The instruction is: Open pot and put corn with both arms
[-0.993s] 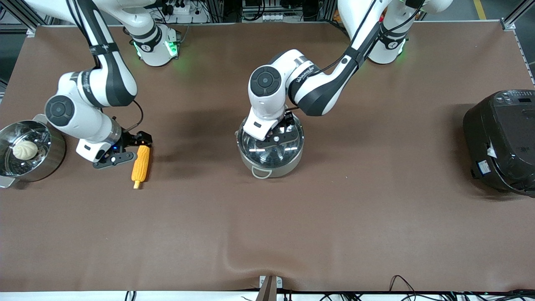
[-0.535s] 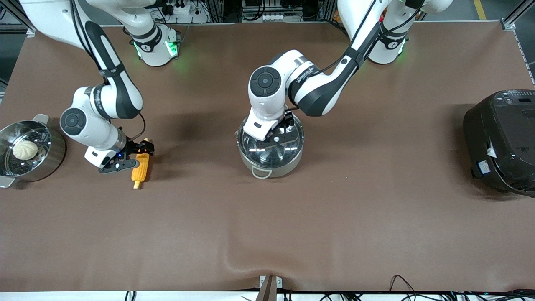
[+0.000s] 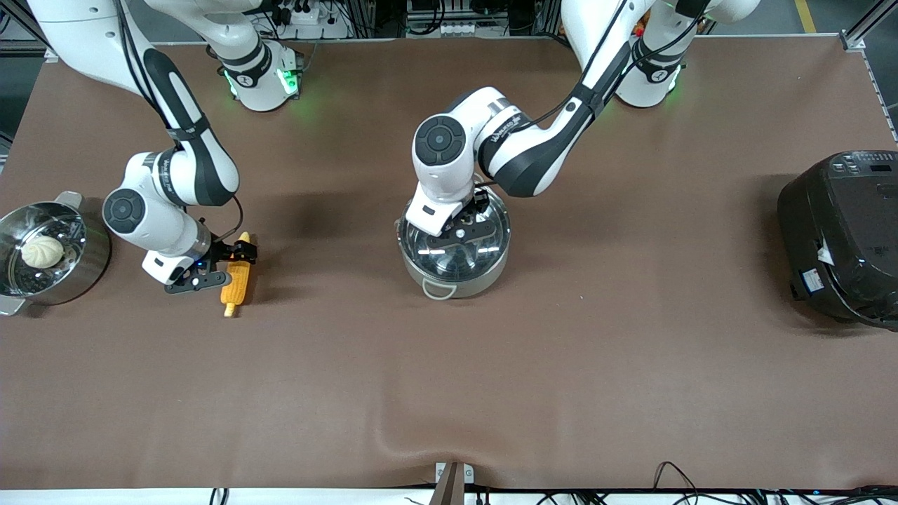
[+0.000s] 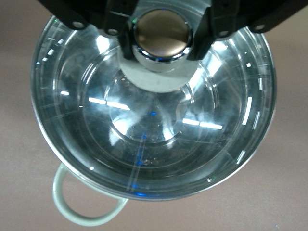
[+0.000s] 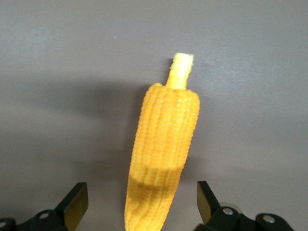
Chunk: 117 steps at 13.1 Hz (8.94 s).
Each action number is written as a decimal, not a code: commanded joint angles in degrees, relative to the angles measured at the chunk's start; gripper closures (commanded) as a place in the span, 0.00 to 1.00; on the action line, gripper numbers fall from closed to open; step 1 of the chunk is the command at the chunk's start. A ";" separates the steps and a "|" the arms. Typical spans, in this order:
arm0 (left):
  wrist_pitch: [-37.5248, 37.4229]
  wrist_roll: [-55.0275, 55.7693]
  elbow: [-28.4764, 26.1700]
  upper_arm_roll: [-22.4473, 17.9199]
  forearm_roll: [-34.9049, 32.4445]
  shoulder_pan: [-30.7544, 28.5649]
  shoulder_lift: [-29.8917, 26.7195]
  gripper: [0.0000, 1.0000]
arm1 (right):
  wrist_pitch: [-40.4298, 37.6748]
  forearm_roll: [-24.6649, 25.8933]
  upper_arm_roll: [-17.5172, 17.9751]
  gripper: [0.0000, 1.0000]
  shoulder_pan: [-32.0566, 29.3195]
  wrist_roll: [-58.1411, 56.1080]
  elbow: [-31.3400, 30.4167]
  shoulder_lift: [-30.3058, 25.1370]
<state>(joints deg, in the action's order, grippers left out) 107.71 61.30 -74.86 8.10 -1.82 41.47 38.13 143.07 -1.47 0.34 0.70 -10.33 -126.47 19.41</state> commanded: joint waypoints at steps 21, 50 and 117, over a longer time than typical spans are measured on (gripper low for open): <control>3.78 -31.04 -23.09 0.07 -3.62 -31.61 -18.62 1.00 | 2.74 0.51 0.71 1.00 -1.67 7.61 3.60 7.13; -13.83 -45.39 -9.16 -0.72 -0.30 -41.03 -29.25 0.00 | -30.57 -0.64 1.06 1.00 40.16 56.28 36.46 8.09; -17.79 -47.85 -12.94 -0.28 0.50 -42.44 -36.46 0.00 | -56.41 2.35 0.18 0.00 -0.97 7.69 36.83 -21.87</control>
<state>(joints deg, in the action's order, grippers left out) 91.35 15.05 -88.32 7.61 -1.13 -0.34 2.54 86.00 1.38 -0.73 0.89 -3.86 -88.15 -0.85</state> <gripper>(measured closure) 0.000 0.000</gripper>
